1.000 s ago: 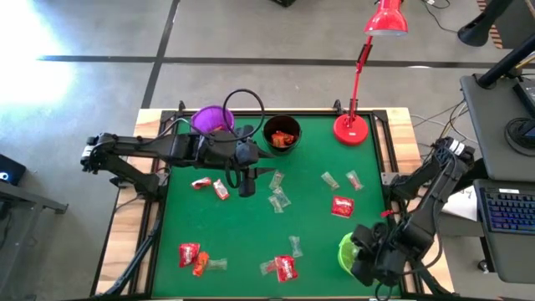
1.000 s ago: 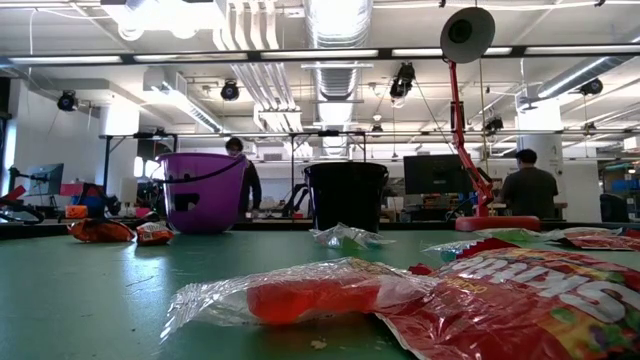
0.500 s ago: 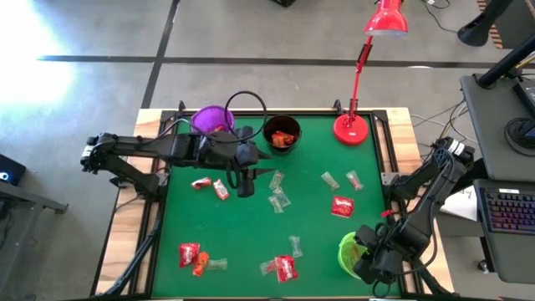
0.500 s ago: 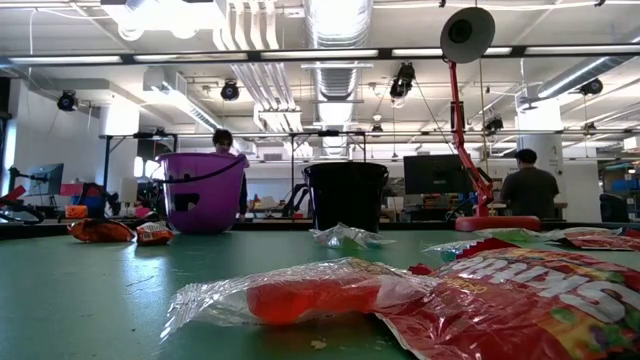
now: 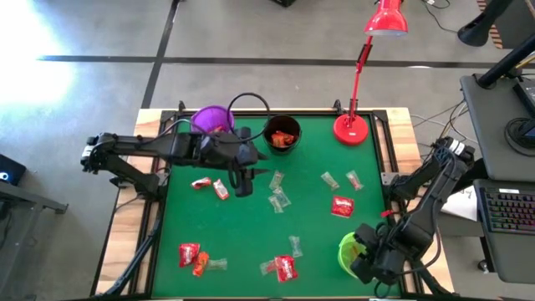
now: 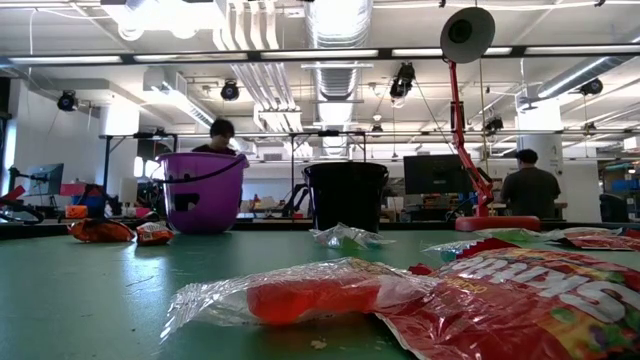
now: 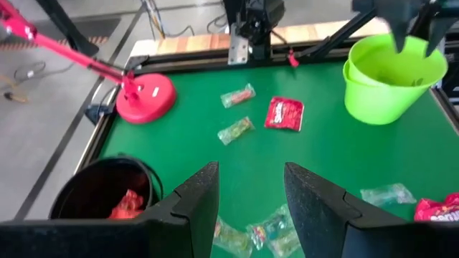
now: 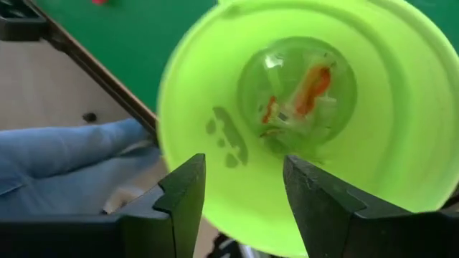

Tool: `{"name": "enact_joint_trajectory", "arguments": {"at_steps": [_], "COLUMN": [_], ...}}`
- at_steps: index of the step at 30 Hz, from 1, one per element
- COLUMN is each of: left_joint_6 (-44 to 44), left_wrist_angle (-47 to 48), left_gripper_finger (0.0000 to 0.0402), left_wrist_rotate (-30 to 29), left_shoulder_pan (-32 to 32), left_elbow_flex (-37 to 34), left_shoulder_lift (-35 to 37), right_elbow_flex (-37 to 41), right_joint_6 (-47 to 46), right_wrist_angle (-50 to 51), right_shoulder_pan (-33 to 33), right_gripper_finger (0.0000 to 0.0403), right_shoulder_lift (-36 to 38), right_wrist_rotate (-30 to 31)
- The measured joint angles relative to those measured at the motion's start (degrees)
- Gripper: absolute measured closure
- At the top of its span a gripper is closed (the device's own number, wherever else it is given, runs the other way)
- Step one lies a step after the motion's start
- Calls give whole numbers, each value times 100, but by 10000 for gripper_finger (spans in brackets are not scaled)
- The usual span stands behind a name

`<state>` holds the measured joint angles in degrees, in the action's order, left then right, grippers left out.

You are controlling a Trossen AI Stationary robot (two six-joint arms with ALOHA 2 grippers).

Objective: Sort candy
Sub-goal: Put the red candy into the purple bucket

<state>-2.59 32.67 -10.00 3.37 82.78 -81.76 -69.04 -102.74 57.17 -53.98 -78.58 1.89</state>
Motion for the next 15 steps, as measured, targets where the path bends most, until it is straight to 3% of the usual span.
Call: {"name": "enact_joint_trajectory", "arguments": {"at_steps": [3, 9, 15], "left_joint_6": [13, -255, -400], "left_wrist_angle": [182, 332, 422], "left_gripper_finger": [260, 260, 260], "left_wrist_rotate": [1, 1, 4], "left_shoulder_pan": [-59, -104, -102], "left_elbow_flex": [0, 0, 0], "left_shoulder_lift": [-6, -48, -55], "right_elbow_flex": [-145, -304, -362], "right_joint_6": [41, 726, 1445], "right_wrist_angle": [-3, 140, 623], "right_shoulder_pan": [-4, 171, 682], "right_gripper_finger": [223, 223, 225], "right_shoulder_lift": [6, 15, 17], "right_wrist_rotate": [352, 1674, 1765]}}
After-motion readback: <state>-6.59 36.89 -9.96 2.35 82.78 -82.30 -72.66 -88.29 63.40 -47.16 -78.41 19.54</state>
